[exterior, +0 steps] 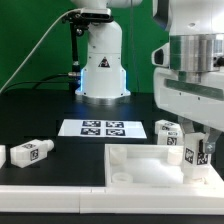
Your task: Assemble one leg
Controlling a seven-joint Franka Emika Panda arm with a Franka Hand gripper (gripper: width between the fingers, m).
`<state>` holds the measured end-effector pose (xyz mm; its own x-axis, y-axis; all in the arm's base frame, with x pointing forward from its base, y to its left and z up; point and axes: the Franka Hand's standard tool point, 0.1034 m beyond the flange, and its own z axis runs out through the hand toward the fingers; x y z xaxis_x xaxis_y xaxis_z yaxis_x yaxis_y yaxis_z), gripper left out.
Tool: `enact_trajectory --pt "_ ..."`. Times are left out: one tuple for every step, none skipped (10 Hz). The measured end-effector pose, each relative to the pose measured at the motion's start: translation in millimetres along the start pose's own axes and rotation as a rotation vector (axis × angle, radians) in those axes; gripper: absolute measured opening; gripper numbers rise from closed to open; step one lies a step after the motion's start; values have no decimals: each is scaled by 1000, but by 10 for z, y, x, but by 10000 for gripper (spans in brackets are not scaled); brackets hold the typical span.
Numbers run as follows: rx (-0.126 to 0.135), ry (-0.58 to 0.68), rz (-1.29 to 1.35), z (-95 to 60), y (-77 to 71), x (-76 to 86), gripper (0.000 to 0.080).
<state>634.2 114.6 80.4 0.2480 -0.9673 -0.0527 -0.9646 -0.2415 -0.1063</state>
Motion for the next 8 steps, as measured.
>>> enact_trajectory --pt "0 0 -3 0 0 2 295" --pt "0 0 -6 0 0 0 295" --pt "-3 4 -49 0 1 -12 468" --pt "-5 11 -237 -5 -6 -27 606" --pt "-4 12 -402 -14 -15 -3 606" --pt "-5 18 -573 -17 -23 -6 636" --pt "-10 21 -765 -15 -21 -9 647" --pt "-4 26 -804 -22 -16 8 647"
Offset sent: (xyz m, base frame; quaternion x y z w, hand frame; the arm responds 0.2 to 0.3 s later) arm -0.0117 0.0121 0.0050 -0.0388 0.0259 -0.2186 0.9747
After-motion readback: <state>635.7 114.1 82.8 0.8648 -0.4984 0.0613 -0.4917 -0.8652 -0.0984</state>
